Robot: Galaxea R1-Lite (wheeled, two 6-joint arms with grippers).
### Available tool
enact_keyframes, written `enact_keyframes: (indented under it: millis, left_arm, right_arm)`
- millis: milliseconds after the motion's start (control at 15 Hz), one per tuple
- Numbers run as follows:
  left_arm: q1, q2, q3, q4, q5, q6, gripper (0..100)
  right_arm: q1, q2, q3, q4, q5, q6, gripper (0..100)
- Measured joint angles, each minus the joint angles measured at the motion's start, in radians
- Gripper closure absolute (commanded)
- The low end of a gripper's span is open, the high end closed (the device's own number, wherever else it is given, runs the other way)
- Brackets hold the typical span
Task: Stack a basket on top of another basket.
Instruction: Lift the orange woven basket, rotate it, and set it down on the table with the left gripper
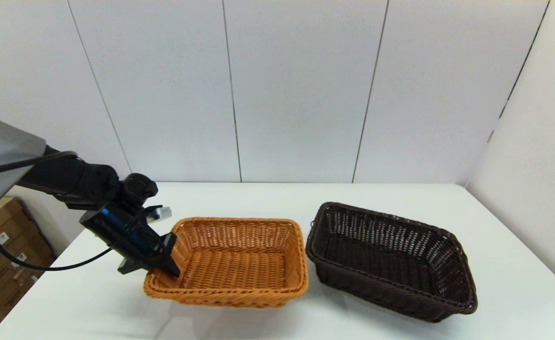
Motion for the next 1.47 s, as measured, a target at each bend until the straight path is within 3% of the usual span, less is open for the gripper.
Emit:
enact_keyframes:
  millis: [667,1467]
  left_arm:
    - [-0.153,0.020,-0.004,-0.079,0.041,-0.131,100]
    - [-0.169,0.023,-0.005,-0.098,0.041,-0.161,100]
  right_arm:
    - [0.000,0.000,0.000,0.000,0.000,0.000,0]
    - [0.000,0.000,0.000,0.000,0.000,0.000,0]
